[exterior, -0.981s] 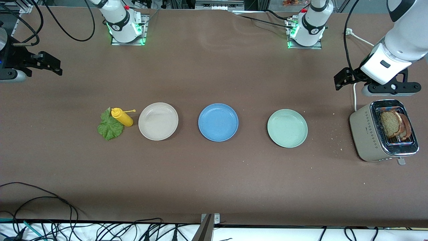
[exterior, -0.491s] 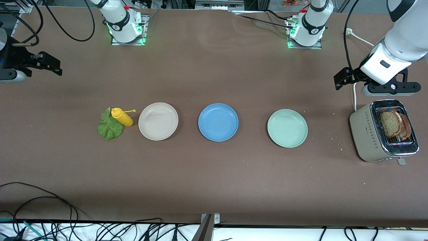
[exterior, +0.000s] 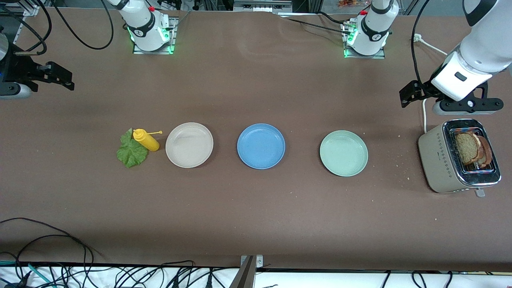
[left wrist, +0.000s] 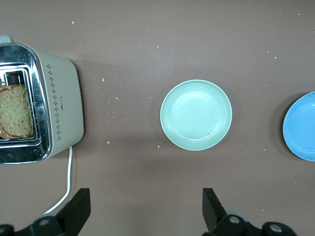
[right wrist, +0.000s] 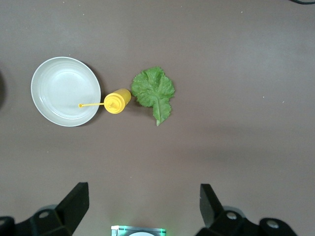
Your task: Make sandwich in blue plate with both arms
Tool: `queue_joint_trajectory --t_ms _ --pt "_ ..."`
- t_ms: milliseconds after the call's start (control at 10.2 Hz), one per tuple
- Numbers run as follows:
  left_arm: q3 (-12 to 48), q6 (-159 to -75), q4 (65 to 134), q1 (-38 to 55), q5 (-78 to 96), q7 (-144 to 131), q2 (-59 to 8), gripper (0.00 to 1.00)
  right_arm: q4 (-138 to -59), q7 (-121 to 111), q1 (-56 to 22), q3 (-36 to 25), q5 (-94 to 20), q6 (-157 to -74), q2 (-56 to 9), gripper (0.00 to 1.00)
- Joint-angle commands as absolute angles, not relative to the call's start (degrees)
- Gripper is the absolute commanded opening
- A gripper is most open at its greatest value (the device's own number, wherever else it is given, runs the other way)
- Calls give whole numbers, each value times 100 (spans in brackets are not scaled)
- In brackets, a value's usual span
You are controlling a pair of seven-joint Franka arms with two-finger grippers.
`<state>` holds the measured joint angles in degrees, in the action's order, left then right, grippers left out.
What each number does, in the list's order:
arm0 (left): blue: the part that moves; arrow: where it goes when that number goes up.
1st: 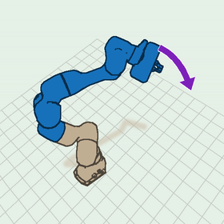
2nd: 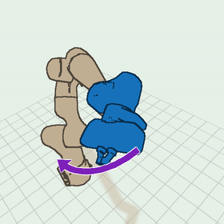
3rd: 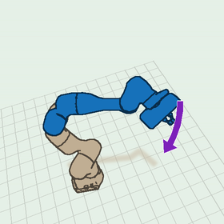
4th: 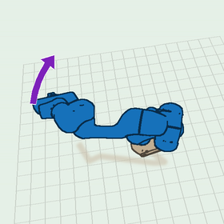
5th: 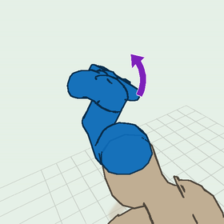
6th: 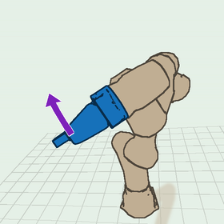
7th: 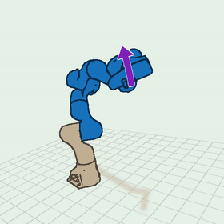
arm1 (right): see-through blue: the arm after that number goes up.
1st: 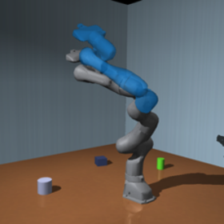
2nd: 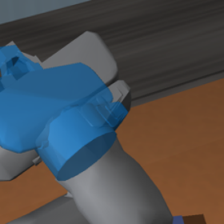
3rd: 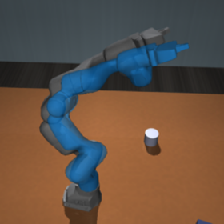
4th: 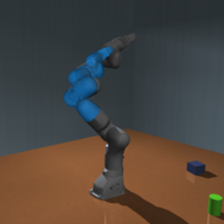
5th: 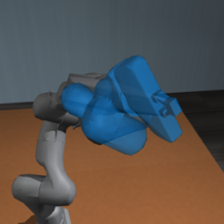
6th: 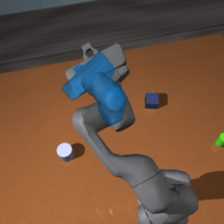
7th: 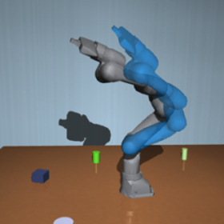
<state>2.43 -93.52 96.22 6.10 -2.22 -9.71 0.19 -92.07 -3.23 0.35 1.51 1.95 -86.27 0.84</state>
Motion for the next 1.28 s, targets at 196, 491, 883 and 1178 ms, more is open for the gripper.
queue_joint_trajectory --t_ms 196,491,883,1178 --pt "255 -9255 9554 633 -369 -967 26 100 -9053 -272 35 141 149 -8560 18 100" --pt "237 -9281 9545 563 -369 -941 26 100 -9053 -272 44 141 149 -8561 18 100" --pt "237 -9308 9527 571 -369 -940 26 100 -9053 -272 35 141 149 -8561 18 100" --pt "237 -9299 9387 563 -369 -949 -70 100 -9053 -272 44 141 149 -8561 18 100"
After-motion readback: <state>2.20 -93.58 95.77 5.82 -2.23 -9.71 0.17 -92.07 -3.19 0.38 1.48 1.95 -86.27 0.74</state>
